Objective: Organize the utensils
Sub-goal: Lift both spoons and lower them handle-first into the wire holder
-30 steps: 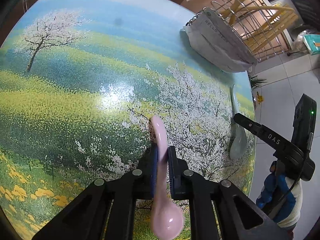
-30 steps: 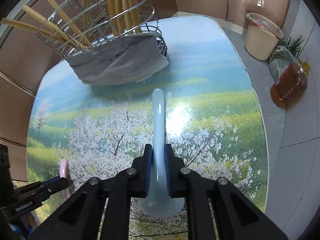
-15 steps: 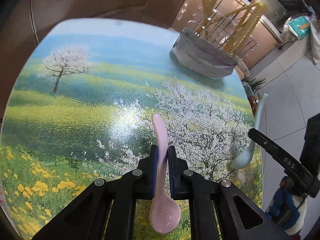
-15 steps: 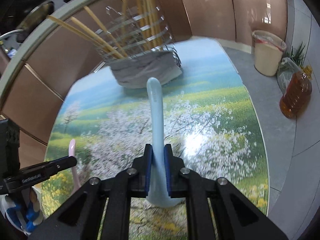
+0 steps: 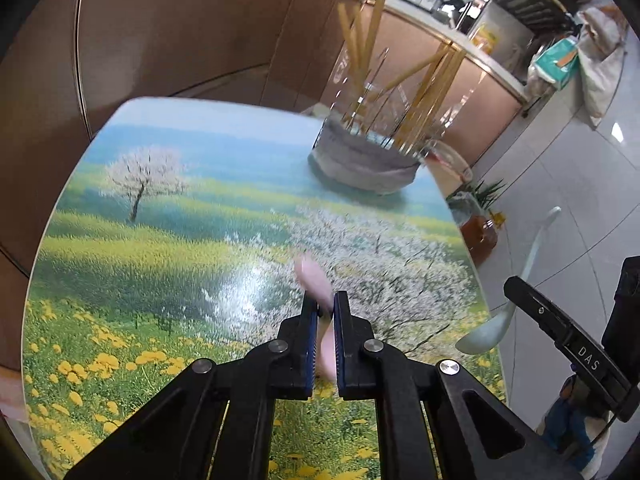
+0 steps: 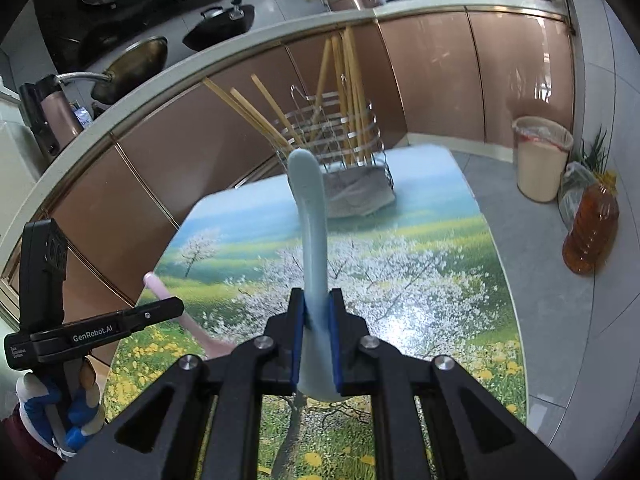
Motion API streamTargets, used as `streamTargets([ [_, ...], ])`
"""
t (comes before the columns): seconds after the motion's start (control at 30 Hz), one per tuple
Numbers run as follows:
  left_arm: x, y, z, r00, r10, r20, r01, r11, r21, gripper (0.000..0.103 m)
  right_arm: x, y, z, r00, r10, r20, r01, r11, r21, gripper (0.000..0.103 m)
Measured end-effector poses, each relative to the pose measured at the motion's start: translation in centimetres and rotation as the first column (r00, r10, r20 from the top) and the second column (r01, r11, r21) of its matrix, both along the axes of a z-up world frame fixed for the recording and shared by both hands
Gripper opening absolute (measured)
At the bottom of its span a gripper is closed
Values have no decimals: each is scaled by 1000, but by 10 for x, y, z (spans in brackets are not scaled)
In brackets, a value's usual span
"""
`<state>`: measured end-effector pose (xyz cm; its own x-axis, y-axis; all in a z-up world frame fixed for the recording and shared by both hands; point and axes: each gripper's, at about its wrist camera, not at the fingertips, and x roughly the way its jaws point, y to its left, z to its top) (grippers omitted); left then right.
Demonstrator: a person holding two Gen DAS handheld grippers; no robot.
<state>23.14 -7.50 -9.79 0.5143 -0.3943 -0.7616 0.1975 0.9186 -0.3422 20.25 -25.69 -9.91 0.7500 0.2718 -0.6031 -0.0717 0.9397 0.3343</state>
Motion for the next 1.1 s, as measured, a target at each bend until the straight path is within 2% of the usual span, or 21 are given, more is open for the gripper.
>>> streamTargets([
  [0.4, 15, 5, 39, 995, 19, 100, -16, 999, -35, 7, -3, -8, 33, 997, -22, 81, 22, 1000, 2, 11],
  [0.63, 31, 4, 96, 985, -11, 172, 29, 994, -102, 7, 17, -12, 80, 986, -27, 164, 29, 999, -13, 11],
  [0.77, 50, -1, 135, 971, -23, 236, 52, 992, -118, 7, 45, -16, 113, 974, -33, 225, 38, 999, -17, 11],
  [0.9, 79, -17, 165, 955, -28, 297, 63, 992, -108, 7, 78, -19, 132, 965, -40, 259, 45, 999, -12, 11],
  [1.0, 106, -35, 171, 947, -34, 319, 64, 994, -84, 7, 111, -21, 135, 962, -48, 270, 51, 999, -3, 11],
  [1.1, 131, -55, 164, 943, -40, 331, 52, 998, -28, 7, 140, -21, 129, 963, -53, 264, 57, 998, -9, 11],
])
